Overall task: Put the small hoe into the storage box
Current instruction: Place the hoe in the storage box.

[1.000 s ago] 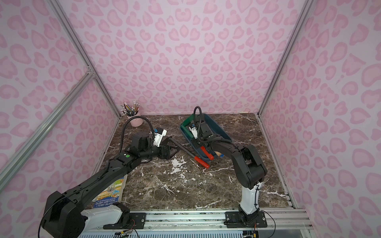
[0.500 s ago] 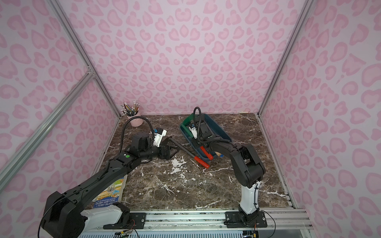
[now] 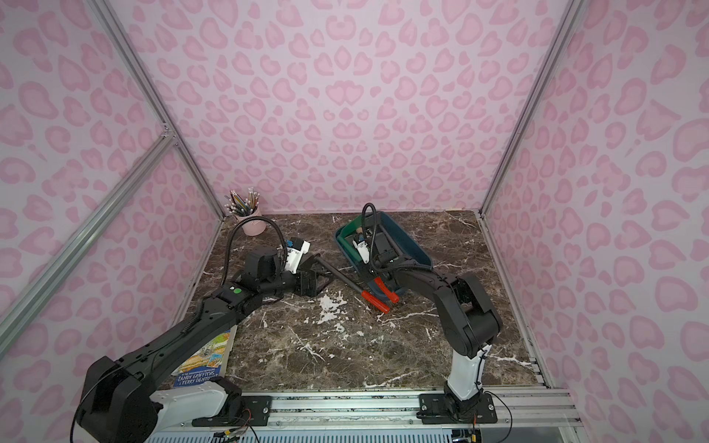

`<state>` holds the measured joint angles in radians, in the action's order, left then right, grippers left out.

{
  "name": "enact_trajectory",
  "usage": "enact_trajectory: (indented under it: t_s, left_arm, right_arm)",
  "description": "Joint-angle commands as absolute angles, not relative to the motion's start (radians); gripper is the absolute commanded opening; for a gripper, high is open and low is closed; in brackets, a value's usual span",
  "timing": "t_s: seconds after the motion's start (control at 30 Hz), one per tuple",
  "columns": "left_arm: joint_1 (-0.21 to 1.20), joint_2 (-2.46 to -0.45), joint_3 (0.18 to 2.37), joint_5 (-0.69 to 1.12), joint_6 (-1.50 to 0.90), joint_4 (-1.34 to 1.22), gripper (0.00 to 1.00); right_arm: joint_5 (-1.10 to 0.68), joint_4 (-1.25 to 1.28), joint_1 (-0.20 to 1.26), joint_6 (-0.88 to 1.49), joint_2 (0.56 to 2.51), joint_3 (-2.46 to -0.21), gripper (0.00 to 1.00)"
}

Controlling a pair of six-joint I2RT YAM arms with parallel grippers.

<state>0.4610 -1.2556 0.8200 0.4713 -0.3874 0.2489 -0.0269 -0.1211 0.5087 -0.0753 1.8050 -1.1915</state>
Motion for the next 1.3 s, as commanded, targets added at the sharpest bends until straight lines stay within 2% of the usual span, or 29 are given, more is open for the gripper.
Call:
enact_trajectory:
  t_s: [0.0,0.3,0.57,1.27]
  left_arm:
    - [0.461,-1.252,0.818,0.469,-0.391,0.217,0.99]
    - [0.462,-1.259,0.815,0.472,-0.396,0.206,0.99]
    - [0.463,-1.254,0.812,0.471,-0.397,0.205,0.99]
    - [0.466,-1.260,0.818,0.466,-0.391,0.209,0.99]
  right_arm:
    - [-0.021,-0.122,0.510,-0.052,1.764,-1.180,0.00]
    - [-0.061,-0.128,0.505,-0.031,1.696,-1.144,0.00]
    - [-0.077,-0.096,0.491,-0.033,1.748,-1.155,0.00]
    - [0.020,-0.115,0.510,-0.104,1.829,-1.316,0.00]
